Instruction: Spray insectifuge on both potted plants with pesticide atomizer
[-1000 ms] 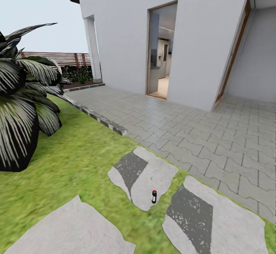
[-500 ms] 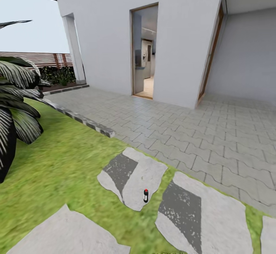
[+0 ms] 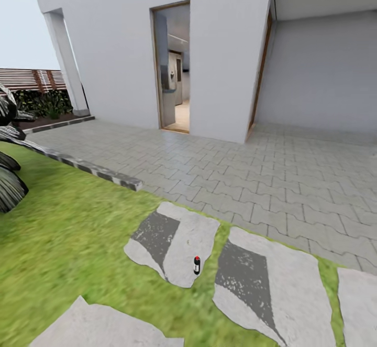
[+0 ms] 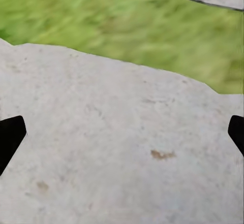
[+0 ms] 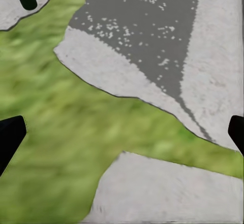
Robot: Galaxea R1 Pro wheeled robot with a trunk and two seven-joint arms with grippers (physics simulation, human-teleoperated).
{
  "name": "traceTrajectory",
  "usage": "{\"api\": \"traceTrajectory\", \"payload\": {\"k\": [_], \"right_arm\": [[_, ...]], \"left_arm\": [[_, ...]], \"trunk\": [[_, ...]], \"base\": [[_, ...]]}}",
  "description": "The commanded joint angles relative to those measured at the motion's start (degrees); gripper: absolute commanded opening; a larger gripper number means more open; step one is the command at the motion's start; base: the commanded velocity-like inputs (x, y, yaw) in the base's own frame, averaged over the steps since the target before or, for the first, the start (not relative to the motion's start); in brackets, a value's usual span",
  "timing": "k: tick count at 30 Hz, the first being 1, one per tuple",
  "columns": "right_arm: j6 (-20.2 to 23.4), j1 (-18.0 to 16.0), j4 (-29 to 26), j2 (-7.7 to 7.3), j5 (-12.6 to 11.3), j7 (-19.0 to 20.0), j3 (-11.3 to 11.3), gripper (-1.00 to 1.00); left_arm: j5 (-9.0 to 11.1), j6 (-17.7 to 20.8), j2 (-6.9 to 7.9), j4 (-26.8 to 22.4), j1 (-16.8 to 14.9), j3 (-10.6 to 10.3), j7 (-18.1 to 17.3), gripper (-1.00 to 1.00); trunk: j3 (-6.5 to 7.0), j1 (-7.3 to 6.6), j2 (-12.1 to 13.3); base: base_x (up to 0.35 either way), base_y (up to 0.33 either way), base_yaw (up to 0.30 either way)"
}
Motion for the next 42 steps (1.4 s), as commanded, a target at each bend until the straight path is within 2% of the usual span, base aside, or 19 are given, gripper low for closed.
{"api": "traceTrajectory", "payload": {"k": [1, 16, 42], "right_arm": [[-0.17, -0.04, 0.02, 0.0, 0.02, -0.01, -0.04, 1.0], [-0.17, -0.04, 0.26, 0.0, 0.02, -0.09, 0.02, 1.0], [-0.17, -0.03, 0.36, 0.0, 0.1, -0.09, 0.03, 1.0]], "left_arm": [[-0.1, -0.18, -0.01, 0.03, -0.02, 0.12, -0.02, 1.0], [-0.1, -0.18, -0.01, 0.02, -0.02, 0.1, -0.02, 1.0], [-0.1, -0.18, -0.01, 0.1, -0.02, 0.1, -0.02, 1.0]], "trunk": [[-0.05, -0.01, -0.02], [-0.07, -0.01, -0.02], [-1.01, -0.01, -0.02]], "base": [[0.0, 0.309, -0.298], [0.0, 0.309, -0.299], [0.0, 0.309, -0.293]]}}
